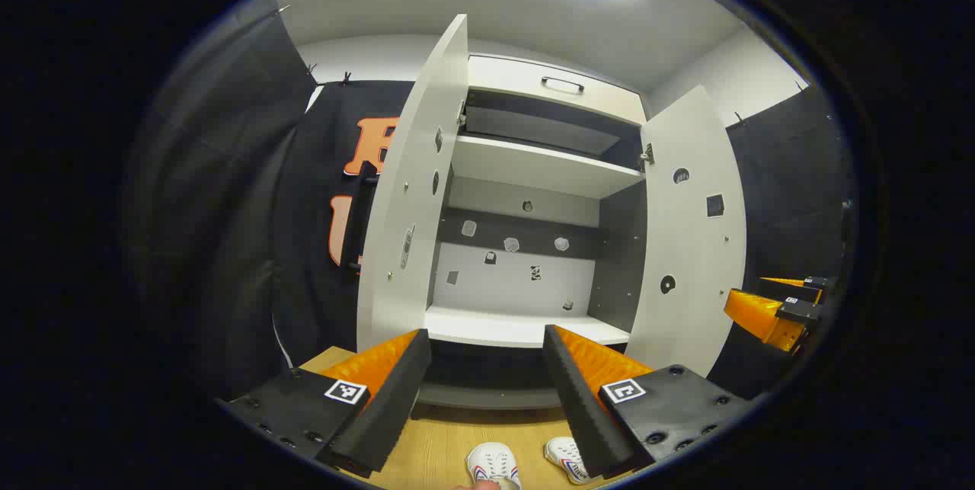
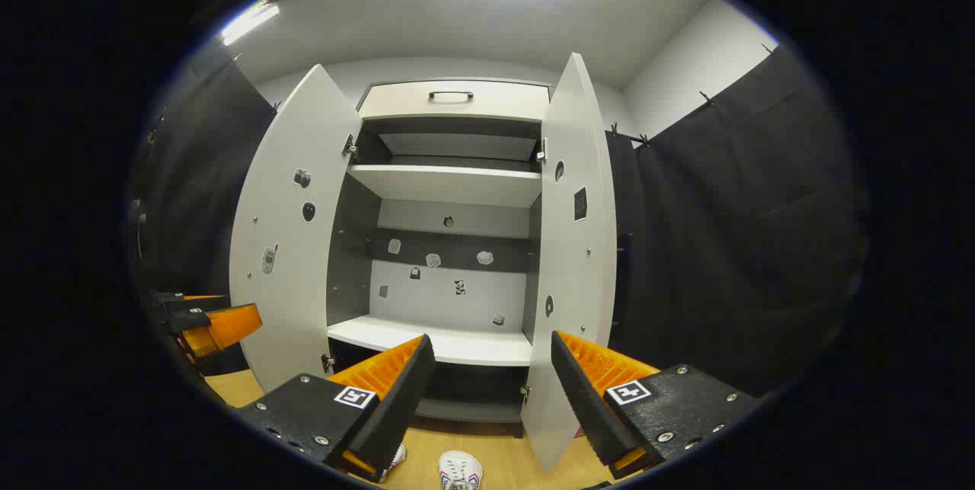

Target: Grab one shoe with the right hand and put it into the shoe cabinet, grab the other shoe with the left hand and put it into the shoe cabinet; then close the right door with the right hand and the left door with the left hand.

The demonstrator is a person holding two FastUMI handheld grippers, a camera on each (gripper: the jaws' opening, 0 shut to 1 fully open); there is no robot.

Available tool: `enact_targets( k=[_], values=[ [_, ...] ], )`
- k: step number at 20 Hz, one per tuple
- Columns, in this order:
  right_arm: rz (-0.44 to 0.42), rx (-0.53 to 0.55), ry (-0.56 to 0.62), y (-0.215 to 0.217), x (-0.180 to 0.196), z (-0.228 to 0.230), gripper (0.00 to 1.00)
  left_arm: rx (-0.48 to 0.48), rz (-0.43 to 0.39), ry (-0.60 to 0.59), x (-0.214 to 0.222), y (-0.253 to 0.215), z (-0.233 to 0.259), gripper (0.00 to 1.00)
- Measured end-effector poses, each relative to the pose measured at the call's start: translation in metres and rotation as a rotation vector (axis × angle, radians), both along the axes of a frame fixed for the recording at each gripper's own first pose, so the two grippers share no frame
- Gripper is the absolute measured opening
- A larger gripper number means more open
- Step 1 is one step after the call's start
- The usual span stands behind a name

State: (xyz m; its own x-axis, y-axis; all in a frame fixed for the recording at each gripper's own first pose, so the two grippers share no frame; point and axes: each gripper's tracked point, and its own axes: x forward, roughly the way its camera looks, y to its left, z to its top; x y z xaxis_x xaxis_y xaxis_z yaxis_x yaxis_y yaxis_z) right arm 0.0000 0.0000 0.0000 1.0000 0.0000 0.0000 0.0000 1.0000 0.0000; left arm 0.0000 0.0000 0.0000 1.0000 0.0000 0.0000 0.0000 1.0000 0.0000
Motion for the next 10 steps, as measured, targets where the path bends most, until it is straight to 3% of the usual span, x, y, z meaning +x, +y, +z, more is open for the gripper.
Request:
enact_targets(
  k=[10],
  values=[
    [0.009,-0.007,-0.022,0.0058,0.0038,0.0066,0.94,0.031,0.010,-0.011,-0.0009,0.0020,0.0021,0.96]
  ],
)
